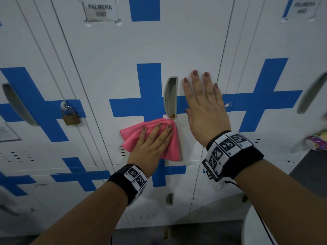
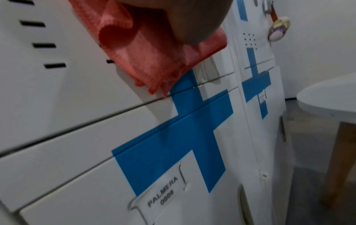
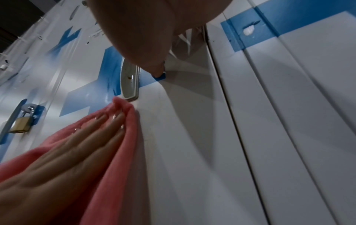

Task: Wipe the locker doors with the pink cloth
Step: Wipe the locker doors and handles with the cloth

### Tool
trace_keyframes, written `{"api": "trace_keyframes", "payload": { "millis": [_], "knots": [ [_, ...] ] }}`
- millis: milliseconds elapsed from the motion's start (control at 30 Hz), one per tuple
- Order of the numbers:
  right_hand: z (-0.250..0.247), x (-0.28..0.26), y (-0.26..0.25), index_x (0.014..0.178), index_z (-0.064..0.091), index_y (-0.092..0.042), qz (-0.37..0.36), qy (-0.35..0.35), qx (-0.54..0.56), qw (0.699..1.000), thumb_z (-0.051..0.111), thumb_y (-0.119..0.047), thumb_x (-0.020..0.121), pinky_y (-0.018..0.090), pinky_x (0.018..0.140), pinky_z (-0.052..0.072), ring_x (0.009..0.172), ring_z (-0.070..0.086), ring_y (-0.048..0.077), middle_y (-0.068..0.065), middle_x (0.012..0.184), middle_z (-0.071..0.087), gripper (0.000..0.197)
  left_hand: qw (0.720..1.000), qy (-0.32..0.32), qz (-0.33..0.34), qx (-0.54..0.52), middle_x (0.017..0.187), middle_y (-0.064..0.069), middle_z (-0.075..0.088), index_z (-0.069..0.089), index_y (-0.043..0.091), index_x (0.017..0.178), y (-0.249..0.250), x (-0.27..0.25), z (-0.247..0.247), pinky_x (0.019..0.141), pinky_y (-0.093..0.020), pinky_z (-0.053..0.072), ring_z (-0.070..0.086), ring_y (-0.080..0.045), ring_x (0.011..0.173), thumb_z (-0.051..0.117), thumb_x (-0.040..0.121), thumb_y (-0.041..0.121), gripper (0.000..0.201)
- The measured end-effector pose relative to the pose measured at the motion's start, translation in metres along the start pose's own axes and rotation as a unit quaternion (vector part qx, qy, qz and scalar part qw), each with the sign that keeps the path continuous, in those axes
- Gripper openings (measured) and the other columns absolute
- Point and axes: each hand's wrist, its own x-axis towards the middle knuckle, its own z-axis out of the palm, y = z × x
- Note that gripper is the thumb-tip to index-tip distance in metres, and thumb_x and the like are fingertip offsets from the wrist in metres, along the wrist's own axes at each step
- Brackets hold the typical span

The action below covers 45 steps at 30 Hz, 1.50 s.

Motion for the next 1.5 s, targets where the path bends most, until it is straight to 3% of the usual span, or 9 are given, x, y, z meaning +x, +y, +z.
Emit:
{"api": "trace_keyframes", "payload": {
  "millis": [167,267,433,700,900,1133,1233,1433,1500],
  "knots": [
    [0.0,0.0,0.002,0.151,0.003,-0.018,-0.004,-0.002,0.0,1.0,0.053,-0.01,0.089,0.044,0.118,0.004,0.145,-0.004,0.028,0.006,0.159,-0.002,0.081,0.998,-0.015,0.062,-0.005,0.153,-0.001,0.016,-0.008,0.014,0.15,0.001,-0.015,0.01,0.116,-0.048,-0.01,0.014,-0.024,0.141,0.05,0.073,0.011,0.096],
    [-0.001,0.0,0.004,0.151,0.002,-0.018,-0.007,-0.006,0.002,1.0,0.053,-0.01,0.089,0.043,0.118,0.003,0.145,-0.005,0.028,0.005,0.159,-0.003,0.081,0.997,-0.028,0.075,0.001,0.155,0.0,0.011,-0.005,0.016,0.15,-0.007,-0.019,0.008,0.117,-0.047,-0.006,0.01,-0.021,0.143,0.058,0.07,0.012,0.102],
    [-0.001,0.0,0.003,0.151,0.001,-0.018,-0.007,-0.006,0.003,1.0,0.052,-0.009,0.089,0.042,0.118,0.002,0.145,-0.005,0.028,0.005,0.159,-0.004,0.081,1.0,-0.023,0.001,-0.014,0.156,-0.001,0.0,-0.008,0.015,0.149,-0.015,-0.005,-0.012,0.116,-0.046,-0.01,-0.01,-0.024,0.145,0.074,0.068,0.024,0.116],
    [-0.002,0.0,0.004,0.151,0.0,-0.019,-0.007,-0.007,0.011,1.0,0.052,-0.01,0.09,0.043,0.118,0.003,0.145,-0.007,0.026,0.004,0.159,-0.005,0.081,0.998,0.015,0.052,-0.019,0.155,0.004,0.0,-0.013,0.012,0.148,-0.012,0.025,-0.025,0.115,-0.045,-0.006,0.008,-0.026,0.142,0.041,0.081,0.025,0.087],
    [0.001,0.0,0.003,0.151,0.003,-0.018,-0.006,-0.001,0.007,1.0,0.052,-0.011,0.09,0.043,0.118,0.002,0.145,-0.005,0.028,0.006,0.159,-0.002,0.079,0.991,0.001,0.132,0.015,0.15,-0.002,0.018,0.023,0.011,0.142,-0.019,0.022,-0.018,0.115,-0.045,-0.007,0.01,-0.022,0.14,0.068,0.067,0.022,0.088],
    [0.002,0.0,0.004,0.151,0.003,-0.017,-0.009,0.003,0.001,1.0,0.051,-0.012,0.091,0.042,0.117,0.001,0.145,-0.003,0.029,0.006,0.159,-0.001,0.077,0.975,-0.016,0.217,0.039,0.147,-0.006,0.021,0.029,0.01,0.142,-0.029,0.013,-0.018,0.112,-0.05,0.014,0.021,-0.022,0.137,0.085,0.05,0.028,0.109],
    [0.001,0.0,0.004,0.151,0.003,-0.017,-0.009,0.0,0.0,1.0,0.05,-0.013,0.092,0.043,0.117,0.002,0.145,-0.003,0.029,0.007,0.159,-0.001,0.076,0.969,-0.033,0.242,0.034,0.148,-0.004,0.021,0.019,0.012,0.142,-0.035,0.01,-0.015,0.109,-0.049,0.016,0.021,-0.022,0.137,0.089,0.047,0.024,0.119],
    [0.001,0.0,0.003,0.151,0.004,-0.016,-0.008,0.001,0.001,1.0,0.05,-0.013,0.092,0.043,0.117,0.002,0.145,-0.003,0.029,0.007,0.159,-0.001,0.075,0.971,-0.049,0.232,0.023,0.149,-0.005,0.018,0.013,0.011,0.144,-0.036,0.011,-0.012,0.117,-0.039,-0.001,0.016,-0.022,0.14,0.09,0.049,0.028,0.123],
    [0.001,0.0,0.004,0.151,0.005,-0.016,-0.009,0.002,0.002,1.0,0.05,-0.013,0.092,0.043,0.117,0.002,0.145,-0.003,0.029,0.007,0.159,0.0,0.075,0.976,-0.033,0.215,0.005,0.149,-0.005,0.021,0.02,0.01,0.143,-0.033,0.014,-0.018,0.118,-0.039,0.002,0.019,-0.021,0.139,0.088,0.051,0.029,0.116]
  ]
}}
